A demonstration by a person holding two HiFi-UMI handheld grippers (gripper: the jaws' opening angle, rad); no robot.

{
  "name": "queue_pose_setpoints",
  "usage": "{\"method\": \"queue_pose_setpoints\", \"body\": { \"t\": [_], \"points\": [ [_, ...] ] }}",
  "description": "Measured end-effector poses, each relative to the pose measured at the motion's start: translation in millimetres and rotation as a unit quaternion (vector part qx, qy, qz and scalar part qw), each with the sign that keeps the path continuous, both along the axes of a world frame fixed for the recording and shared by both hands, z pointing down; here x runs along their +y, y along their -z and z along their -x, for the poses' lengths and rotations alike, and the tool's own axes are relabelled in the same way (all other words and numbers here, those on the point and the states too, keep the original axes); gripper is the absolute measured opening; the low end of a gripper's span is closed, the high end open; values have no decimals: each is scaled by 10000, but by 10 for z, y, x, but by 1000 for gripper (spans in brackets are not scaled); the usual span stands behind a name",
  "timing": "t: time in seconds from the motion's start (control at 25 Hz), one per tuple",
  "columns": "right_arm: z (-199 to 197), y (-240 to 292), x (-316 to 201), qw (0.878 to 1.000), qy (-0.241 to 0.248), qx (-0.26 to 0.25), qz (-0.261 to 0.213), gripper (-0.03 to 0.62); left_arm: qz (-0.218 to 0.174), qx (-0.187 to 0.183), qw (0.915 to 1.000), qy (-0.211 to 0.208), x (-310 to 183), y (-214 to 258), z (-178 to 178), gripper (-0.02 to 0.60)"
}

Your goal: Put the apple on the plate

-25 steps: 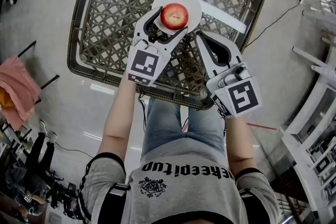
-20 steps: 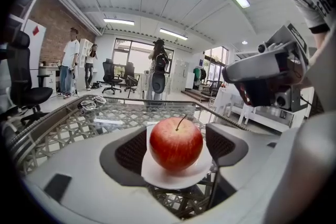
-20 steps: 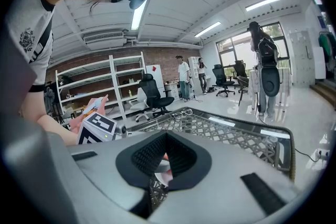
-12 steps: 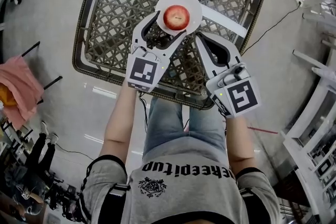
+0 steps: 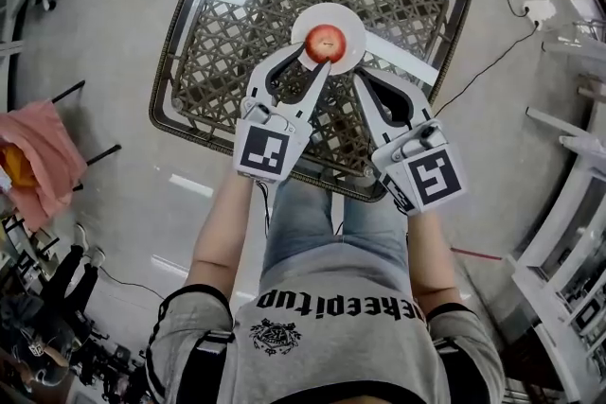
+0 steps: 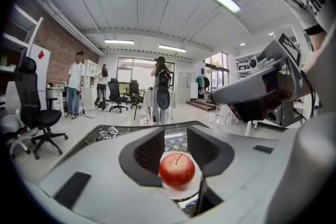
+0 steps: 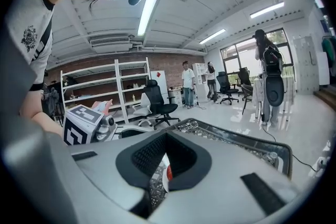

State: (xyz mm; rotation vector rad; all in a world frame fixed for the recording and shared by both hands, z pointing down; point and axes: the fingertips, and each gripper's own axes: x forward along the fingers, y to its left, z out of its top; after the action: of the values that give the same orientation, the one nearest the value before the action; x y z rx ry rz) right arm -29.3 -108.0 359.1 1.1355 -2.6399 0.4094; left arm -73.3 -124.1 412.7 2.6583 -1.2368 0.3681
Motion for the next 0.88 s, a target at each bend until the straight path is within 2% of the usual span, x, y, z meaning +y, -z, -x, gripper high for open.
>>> {"method": "queue_pose_setpoints", "body": {
  "t": [0.12, 0.2, 0.24, 0.88],
  "points": [
    [7, 110, 22, 10000, 27, -4, -66, 14, -66, 33, 9999, 102, 26, 173, 33, 130],
    [17, 182, 38, 9999, 52, -12, -110, 14, -137, 39, 9997, 201, 44, 289, 67, 52],
    [24, 216, 43, 9999, 66, -18, -132, 14, -156, 55, 9996, 239, 54, 342, 83, 40],
    [189, 667, 157, 9979, 512, -164, -370, 14, -429, 148, 9972, 601, 279, 1046, 169, 14]
  ]
}}
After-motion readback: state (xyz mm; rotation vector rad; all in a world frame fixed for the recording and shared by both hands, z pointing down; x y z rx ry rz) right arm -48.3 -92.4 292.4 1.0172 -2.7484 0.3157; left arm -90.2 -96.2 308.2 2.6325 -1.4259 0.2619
